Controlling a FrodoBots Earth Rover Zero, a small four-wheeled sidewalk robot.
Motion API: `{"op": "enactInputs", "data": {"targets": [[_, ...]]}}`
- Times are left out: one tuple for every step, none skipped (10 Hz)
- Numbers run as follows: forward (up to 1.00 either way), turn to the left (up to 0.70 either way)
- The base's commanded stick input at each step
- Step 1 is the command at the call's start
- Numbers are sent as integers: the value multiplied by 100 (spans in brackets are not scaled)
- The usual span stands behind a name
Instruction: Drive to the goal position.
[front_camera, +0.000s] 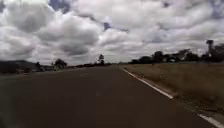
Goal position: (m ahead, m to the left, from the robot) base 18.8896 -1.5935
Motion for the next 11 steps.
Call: {"op": "enactInputs", "data": {"targets": [[74,0],[74,0],[74,0],[74,0],[74,0],[74,-15],[74,-37],[74,-37],[74,-36],[74,-29],[74,-14]]}}
